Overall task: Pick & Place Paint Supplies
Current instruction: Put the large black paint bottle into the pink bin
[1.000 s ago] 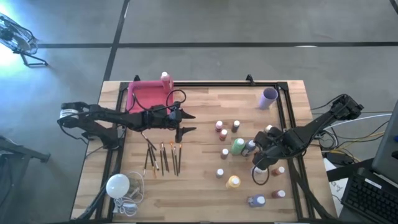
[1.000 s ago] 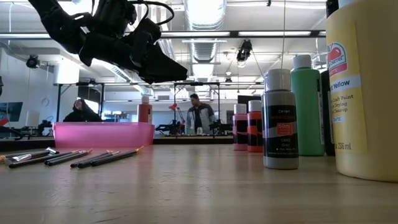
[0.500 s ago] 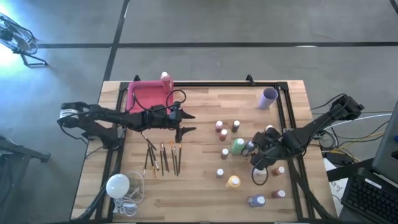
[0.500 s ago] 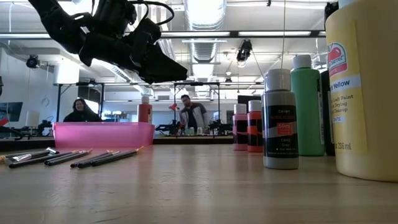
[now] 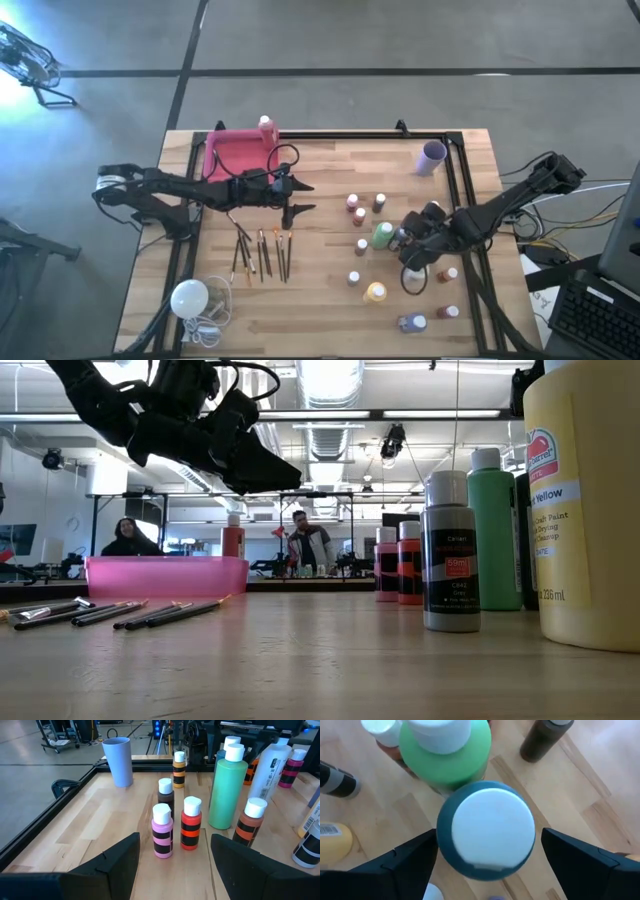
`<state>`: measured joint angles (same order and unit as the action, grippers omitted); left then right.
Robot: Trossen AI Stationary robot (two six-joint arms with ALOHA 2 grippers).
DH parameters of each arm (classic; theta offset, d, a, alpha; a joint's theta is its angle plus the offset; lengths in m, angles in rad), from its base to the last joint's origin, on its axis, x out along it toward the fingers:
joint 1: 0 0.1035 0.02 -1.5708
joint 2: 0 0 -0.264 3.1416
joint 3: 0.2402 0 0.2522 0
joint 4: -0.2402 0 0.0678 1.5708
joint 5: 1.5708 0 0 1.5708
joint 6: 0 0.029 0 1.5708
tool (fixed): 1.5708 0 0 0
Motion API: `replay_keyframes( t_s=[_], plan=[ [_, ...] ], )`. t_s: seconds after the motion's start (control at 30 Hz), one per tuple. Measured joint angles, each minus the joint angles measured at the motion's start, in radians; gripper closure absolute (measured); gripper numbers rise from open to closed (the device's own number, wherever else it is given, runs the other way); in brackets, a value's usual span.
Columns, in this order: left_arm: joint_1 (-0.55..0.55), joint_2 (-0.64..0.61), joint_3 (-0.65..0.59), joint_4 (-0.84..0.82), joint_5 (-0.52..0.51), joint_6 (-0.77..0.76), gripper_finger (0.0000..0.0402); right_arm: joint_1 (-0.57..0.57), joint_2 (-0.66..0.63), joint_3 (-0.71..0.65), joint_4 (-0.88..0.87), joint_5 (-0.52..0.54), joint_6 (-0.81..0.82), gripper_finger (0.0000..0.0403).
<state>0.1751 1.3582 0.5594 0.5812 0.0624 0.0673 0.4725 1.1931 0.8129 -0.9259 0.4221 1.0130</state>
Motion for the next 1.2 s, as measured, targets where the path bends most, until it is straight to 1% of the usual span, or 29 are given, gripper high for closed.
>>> replay_keyframes(
  t_s=[0.23,0.57,0.7,0.8,1.1,1.2],
  plan=[
    [0.000,0.000,0.000,0.000,0.000,0.000,0.0151,-0.012,0.000,0.000,0.012,-0.001,-0.004,0.0068],
    [0.000,0.000,0.000,0.000,0.000,0.000,0.0151,-0.012,-0.003,0.001,0.022,-0.055,-0.003,0.0081],
    [0.000,0.000,0.000,0.000,0.000,0.000,0.0151,-0.013,-0.005,0.020,0.022,-0.061,-0.011,0.0083],
    [0.000,0.000,0.000,0.000,0.000,0.000,0.0151,-0.013,-0.005,0.032,0.023,-0.060,-0.025,0.0078],
    [0.000,0.000,0.000,0.001,0.000,0.000,0.0151,-0.016,0.001,0.033,0.025,-0.060,-0.022,0.0047],
    [0.000,0.000,0.000,0.000,0.000,0.000,0.0151,-0.019,0.006,0.033,0.025,-0.057,-0.022,0.0044]
  ],
)
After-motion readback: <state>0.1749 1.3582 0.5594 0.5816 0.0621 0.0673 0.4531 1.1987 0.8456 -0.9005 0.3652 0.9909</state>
